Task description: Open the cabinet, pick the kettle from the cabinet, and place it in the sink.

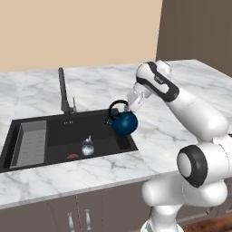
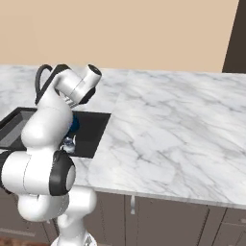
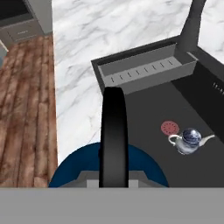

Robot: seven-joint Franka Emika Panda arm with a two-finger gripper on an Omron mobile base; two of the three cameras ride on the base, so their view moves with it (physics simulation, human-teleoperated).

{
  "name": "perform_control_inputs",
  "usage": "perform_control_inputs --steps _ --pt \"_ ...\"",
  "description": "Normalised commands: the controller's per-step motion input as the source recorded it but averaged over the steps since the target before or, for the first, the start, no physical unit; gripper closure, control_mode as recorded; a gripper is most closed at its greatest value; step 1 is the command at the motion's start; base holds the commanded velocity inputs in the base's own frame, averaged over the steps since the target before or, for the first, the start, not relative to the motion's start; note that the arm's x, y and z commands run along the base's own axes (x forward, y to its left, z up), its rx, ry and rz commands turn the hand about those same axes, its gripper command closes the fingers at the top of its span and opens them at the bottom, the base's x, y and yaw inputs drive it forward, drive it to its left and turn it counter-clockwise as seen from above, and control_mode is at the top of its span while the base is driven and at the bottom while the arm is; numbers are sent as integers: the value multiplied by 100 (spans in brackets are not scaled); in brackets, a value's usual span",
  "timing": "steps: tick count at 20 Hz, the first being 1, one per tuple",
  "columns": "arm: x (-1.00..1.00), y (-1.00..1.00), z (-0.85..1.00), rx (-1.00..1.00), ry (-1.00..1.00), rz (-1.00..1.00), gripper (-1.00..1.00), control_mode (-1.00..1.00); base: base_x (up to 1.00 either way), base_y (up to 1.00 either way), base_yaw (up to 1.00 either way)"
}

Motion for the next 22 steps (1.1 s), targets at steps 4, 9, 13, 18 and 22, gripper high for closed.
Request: perform_control_inputs --steps 4,9,13,18,22 --pt "14 25 -24 -8 0 32 100 -100 0 0 0" --pt "2 24 -22 -3 0 26 100 -100 0 0 0" --pt "2 13 -20 0 0 29 100 -100 0 0 0" --pt "0 5 -20 0 0 34 100 -100 0 0 0" --pt "12 -5 -11 1 0 40 100 -100 0 0 0"
